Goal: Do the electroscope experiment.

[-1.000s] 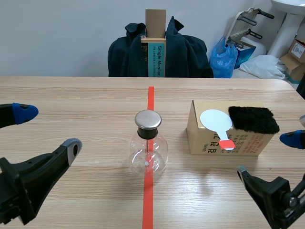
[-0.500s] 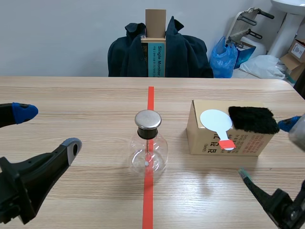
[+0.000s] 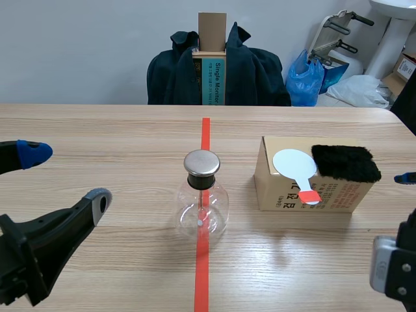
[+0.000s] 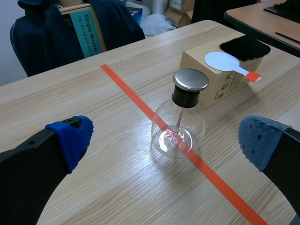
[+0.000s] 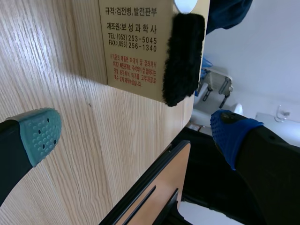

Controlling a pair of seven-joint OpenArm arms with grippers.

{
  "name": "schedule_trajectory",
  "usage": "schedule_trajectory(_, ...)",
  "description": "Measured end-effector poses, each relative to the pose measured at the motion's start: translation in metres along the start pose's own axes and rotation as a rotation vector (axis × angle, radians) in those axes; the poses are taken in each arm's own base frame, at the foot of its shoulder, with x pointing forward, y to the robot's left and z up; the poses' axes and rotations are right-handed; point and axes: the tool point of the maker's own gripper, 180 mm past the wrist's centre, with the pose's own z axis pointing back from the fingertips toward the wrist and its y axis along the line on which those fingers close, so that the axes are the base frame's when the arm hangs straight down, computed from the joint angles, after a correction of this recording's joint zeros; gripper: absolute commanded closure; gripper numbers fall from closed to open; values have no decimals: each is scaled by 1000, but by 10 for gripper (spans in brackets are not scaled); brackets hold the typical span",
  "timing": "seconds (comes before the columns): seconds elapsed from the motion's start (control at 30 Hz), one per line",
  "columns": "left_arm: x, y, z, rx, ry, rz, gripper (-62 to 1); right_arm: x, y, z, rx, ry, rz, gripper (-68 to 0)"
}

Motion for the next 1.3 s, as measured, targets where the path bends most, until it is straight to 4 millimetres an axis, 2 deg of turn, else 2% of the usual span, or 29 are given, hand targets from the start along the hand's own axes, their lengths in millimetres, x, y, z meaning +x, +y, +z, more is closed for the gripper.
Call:
schedule_trajectory(0.07, 0, 0, 0, 0, 0, 0, -623, 6, 7, -2, -36, 1, 37, -679)
schedule_trajectory(0.17, 0, 0, 0, 0, 0, 0, -623, 27, 16, -11, -87, -31, 54, -679)
schedule_trajectory(0.3, 4, 2, -2, 1, -12, -9, -623, 46, 14, -26, -200, -52, 43, -679)
schedule_trajectory(0.57, 4, 2, -2, -1, -13, -10, -623, 51, 10, -60, -250, -17, 35, -679)
schedule_trajectory(0.77, 4, 2, -2, -1, -14, -10, -623, 61, -8, -74, -334, -44, 48, -679)
schedule_trajectory(0.93, 4, 2, -2, -1, -14, -9, -623, 68, -13, -78, -347, -64, 51, -679)
schedule_trajectory(1.3, 4, 2, -2, -1, -14, -9, -623, 68, -18, -80, -359, -68, 58, -679)
